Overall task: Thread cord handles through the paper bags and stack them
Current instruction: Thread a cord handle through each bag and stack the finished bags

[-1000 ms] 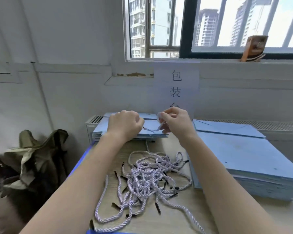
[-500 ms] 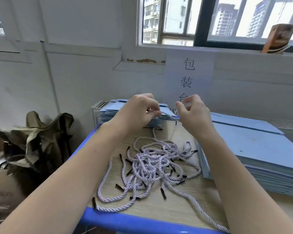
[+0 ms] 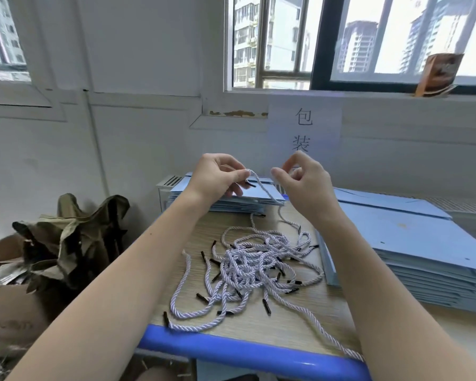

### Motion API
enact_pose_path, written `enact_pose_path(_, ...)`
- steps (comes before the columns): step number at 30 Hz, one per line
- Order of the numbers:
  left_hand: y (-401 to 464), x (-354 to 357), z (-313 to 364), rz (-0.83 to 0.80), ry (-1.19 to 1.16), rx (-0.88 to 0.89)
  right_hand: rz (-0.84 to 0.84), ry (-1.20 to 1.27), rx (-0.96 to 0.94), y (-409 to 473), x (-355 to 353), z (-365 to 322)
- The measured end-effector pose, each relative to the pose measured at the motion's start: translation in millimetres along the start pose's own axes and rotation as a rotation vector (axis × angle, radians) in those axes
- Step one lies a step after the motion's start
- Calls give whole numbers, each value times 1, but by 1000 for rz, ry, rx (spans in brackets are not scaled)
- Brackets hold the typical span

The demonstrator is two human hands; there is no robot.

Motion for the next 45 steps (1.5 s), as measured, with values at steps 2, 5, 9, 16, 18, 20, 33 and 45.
enact_pose_path(2, -1, 2, 4, -19, 5, 22, -64, -8, -44, 1, 6, -5)
enact_pose_path(5, -2, 7, 13, -19, 46, 86, -133, -35, -74, 0, 18, -5)
enact_pose_path(9, -3, 14, 13, -25, 70, 105, -88, -39, -101, 1, 22, 0)
enact_pose_path(16, -5, 20, 12, 1, 69, 88, -41, -61, -127, -3, 23, 4)
enact_pose_path(18, -4, 19, 11, 2, 92, 86, -40, -58, -121, -2, 24, 6)
enact_pose_path(20, -3, 18, 12, 2, 198, 124, -10, -59, -109, -1, 23, 7)
enact_pose_path(33, 0, 25, -14, -274, 695, 142, -75, -38, 67, 3, 25, 27)
enact_pose_path(45, -11, 19, -3, -371, 550, 151, -304, -60, 87, -3, 44, 28)
Point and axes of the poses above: each hand's wrist, its own y-axis towards the middle knuckle, its own x-axis out of the palm, z = x × y, the point moved 7 cm from there along y, towards the middle knuckle, and after that the axes turned 4 degrees about -z, right-handed, at the moved point
